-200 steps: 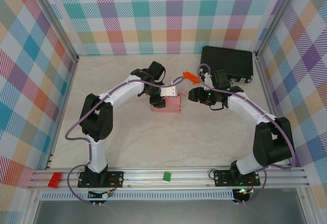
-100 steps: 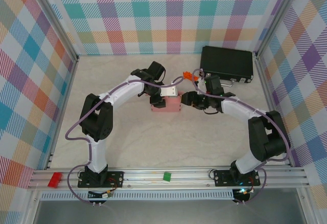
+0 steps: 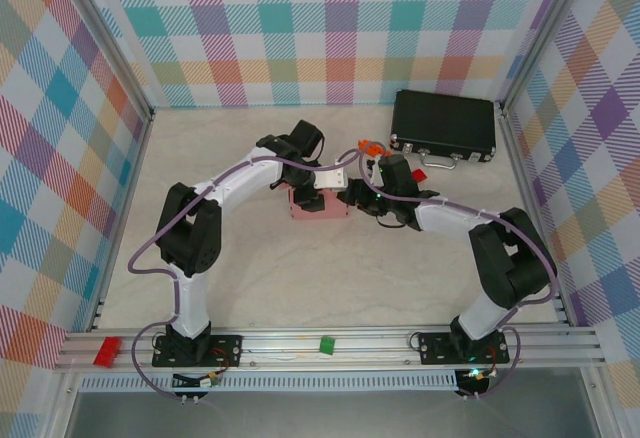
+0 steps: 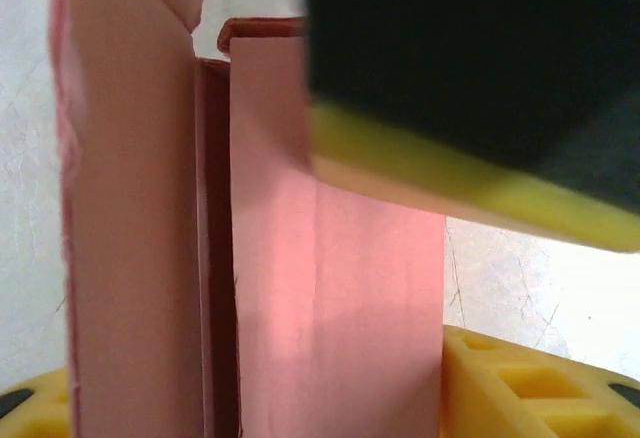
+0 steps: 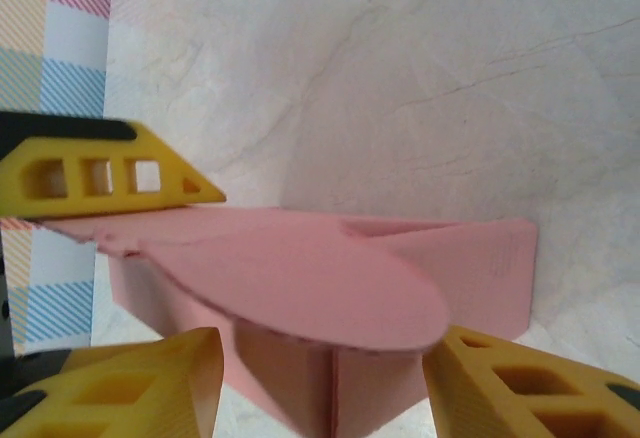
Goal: Fold the paper box
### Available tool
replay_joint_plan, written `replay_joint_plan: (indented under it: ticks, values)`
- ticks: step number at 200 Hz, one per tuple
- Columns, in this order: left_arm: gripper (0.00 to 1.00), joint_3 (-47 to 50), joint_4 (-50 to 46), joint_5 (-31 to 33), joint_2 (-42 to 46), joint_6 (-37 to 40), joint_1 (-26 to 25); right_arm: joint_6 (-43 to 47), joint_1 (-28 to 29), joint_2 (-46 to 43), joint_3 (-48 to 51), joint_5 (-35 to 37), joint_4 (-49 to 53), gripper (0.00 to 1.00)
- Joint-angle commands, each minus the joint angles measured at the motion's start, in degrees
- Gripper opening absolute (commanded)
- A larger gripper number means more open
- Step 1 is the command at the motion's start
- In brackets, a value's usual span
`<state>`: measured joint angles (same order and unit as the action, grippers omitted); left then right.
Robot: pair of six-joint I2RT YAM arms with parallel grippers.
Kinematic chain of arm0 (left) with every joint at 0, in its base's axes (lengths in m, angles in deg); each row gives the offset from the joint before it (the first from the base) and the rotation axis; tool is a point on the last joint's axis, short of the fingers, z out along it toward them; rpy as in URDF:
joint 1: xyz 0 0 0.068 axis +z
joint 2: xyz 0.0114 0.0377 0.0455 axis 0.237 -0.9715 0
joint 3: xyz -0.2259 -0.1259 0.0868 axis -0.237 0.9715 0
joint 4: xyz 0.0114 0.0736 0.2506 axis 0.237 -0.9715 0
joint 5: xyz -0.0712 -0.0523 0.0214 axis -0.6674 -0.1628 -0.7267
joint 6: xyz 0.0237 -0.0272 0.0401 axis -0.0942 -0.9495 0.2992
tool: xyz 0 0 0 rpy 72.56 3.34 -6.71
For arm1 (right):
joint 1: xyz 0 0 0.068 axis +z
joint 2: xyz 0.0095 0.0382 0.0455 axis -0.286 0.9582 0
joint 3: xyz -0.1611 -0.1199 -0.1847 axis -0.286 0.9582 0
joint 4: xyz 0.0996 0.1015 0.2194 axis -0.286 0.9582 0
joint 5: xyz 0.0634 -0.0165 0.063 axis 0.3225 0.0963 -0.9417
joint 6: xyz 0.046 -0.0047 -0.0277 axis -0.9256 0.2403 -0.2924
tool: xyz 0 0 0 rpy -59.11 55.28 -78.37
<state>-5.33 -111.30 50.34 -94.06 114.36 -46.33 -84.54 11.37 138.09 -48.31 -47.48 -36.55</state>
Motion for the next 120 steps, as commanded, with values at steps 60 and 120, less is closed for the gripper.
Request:
replay_joint_plan:
  ticks: [60, 120]
  values:
    - [0.57, -0.4, -1.2, 0.7, -1.2, 0.1, -0.3, -2.3, 1.5, 1.8, -0.4, 7.4, 4.0, 0.56]
    - [0.52, -0.4, -1.1, 1.1, -0.9, 0.3, -0.3, 0.1, 2.2, -2.1, 0.0, 6.6, 4.4, 0.59]
